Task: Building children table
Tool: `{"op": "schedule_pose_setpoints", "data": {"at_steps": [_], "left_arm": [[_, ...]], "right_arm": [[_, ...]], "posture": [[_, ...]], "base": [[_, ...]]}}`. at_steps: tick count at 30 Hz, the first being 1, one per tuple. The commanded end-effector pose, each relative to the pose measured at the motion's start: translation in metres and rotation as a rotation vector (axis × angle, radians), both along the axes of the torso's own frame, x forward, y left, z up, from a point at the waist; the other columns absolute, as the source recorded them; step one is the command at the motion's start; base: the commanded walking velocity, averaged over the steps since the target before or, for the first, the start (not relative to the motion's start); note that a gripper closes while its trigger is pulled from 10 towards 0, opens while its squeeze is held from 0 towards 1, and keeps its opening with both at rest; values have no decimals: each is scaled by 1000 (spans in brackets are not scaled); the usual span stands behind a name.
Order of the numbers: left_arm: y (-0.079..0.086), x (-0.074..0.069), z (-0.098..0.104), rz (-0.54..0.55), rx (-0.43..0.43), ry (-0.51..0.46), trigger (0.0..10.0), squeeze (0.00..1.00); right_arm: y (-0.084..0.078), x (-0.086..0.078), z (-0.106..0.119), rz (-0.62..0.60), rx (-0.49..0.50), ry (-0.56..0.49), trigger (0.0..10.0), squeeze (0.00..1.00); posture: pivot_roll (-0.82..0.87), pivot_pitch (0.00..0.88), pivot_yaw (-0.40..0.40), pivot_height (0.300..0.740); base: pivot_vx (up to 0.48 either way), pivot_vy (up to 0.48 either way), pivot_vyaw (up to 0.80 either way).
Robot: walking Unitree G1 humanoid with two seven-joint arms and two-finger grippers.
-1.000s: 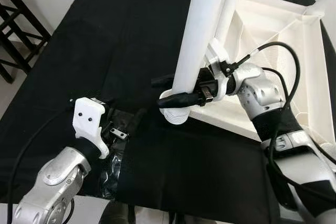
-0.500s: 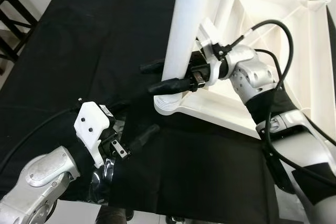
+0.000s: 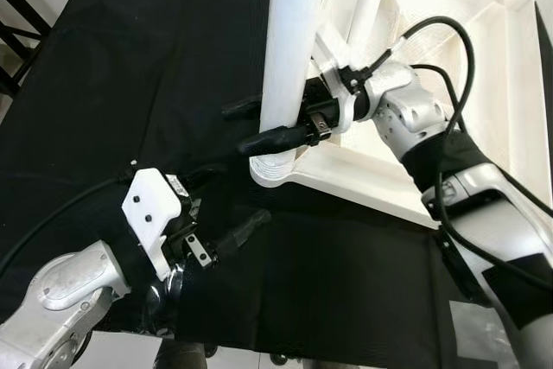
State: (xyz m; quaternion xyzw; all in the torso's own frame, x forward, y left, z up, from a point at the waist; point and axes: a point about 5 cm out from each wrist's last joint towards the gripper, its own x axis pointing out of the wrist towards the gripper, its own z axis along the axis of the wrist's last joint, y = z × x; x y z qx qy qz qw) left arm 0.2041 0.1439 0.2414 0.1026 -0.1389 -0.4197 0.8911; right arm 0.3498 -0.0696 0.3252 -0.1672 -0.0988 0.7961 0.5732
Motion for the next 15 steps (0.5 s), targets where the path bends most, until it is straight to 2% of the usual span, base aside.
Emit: {"op": "schedule_pose_setpoints", "data": {"at_steps": [1,9,15], "left_arm": [[-2,-6,-1,-29,17,14,10000,0],[-1,-6,1,-37,20,10,10000,0],[-3,-8,1,-47,17,12,10000,0]], "right_arm": [[-4,6,-31,-41,-117,71,10000,0],[-2,6,-32,-34,-139,70,10000,0],[3,-8,-40,70,-237,15,10000,0]], "posture": [[155,500,-143,740],[161,506,-144,740],[163,513,-152,740]], "base": [[0,0,0],[0,0,0],[0,0,0]]}}
